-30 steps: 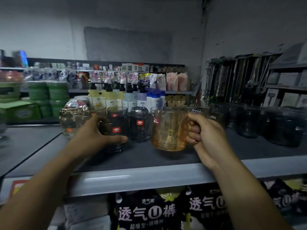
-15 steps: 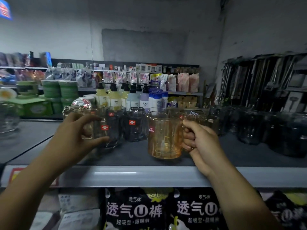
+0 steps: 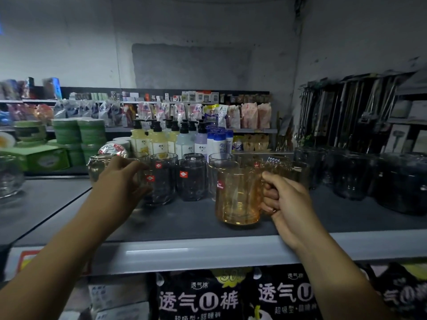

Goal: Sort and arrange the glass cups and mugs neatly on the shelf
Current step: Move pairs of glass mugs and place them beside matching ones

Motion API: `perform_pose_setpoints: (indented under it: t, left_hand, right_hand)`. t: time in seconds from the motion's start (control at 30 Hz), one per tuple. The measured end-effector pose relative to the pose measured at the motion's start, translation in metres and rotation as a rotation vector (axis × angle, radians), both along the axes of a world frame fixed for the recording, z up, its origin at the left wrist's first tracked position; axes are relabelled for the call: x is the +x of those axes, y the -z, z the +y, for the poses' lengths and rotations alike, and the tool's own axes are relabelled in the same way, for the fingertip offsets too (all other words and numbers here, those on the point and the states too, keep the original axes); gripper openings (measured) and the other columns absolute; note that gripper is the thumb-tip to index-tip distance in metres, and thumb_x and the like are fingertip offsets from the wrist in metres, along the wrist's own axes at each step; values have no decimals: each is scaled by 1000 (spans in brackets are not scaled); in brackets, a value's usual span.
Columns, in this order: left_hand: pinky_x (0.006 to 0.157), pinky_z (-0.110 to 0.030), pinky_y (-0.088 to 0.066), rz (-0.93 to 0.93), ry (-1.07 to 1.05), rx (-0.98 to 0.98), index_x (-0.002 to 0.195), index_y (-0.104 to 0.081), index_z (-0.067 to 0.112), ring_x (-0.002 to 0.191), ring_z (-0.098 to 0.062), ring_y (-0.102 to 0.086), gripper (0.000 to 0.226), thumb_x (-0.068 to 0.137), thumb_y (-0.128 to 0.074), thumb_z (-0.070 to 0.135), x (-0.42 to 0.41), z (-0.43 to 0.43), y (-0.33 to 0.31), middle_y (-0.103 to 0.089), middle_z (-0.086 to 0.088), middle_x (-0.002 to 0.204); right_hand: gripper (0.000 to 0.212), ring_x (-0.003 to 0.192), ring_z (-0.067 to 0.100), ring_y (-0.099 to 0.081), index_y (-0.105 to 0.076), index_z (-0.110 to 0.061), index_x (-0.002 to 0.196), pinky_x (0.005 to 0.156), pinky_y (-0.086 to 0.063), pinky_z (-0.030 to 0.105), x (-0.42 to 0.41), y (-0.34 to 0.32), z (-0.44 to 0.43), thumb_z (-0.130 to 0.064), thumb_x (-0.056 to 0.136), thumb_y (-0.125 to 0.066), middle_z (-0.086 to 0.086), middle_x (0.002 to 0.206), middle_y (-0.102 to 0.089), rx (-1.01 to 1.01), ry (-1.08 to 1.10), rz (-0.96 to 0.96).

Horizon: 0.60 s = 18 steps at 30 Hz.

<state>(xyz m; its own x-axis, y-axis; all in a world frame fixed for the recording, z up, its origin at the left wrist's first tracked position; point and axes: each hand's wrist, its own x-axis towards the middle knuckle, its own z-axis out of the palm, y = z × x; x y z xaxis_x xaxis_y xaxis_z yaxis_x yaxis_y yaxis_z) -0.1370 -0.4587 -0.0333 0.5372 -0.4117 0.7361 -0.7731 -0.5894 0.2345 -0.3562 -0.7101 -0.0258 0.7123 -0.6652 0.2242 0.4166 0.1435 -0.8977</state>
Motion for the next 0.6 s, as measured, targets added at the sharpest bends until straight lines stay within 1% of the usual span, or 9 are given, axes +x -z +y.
perform_pose_setpoints:
  t: [0.1,0.2,0.3,0.4,0.5,0.6]
  left_hand:
    - [78,-46,-60,-9,16,-7,119,-72,20,76,-32,-66,49,74,-90,15,3,1,1,-56,-13,111]
    - [78,-49,-59,-11,7,-8,119,-71,20,77,-35,-66,49,74,-90,18,5,0,2,-56,-14,110]
    - [77,-49,-57,-29,17,-18,118,-72,17,76,-35,-64,48,73,-90,16,5,-4,0,-57,-16,108]
    - [77,-47,-55,-48,17,-23,116,-73,12,73,-31,-58,47,73,-91,13,2,-7,-1,-58,-20,105]
    - [77,-48,-57,-44,22,-20,117,-73,15,76,-36,-62,47,73,-90,14,2,-6,-1,-58,-18,106]
    - [77,-50,-58,-34,29,-3,119,-70,19,76,-36,-64,47,75,-89,17,1,-6,-1,-55,-14,107]
  right_hand:
    - [30,45,6,-30,-56,-12,70,47,-22,24,-1,2,1,-14,99,-60,-9,51,-36,-13,8,3]
    - [31,46,6,-33,-58,-13,68,47,-23,24,-1,3,4,-14,99,-60,-9,51,-41,-34,18,13]
    - [28,45,4,-37,-59,-12,72,47,-25,23,-2,3,6,-14,100,-59,-9,52,-47,-57,24,22]
    - [29,46,5,-36,-57,-12,71,48,-24,24,-3,4,6,-14,100,-59,-9,53,-45,-70,31,30]
    - [31,47,6,-34,-56,-13,69,49,-24,24,-3,3,7,-14,100,-59,-9,51,-42,-71,28,36]
    - [33,46,5,-35,-56,-13,68,50,-23,26,-3,2,7,-14,100,-58,-11,49,-42,-69,25,40]
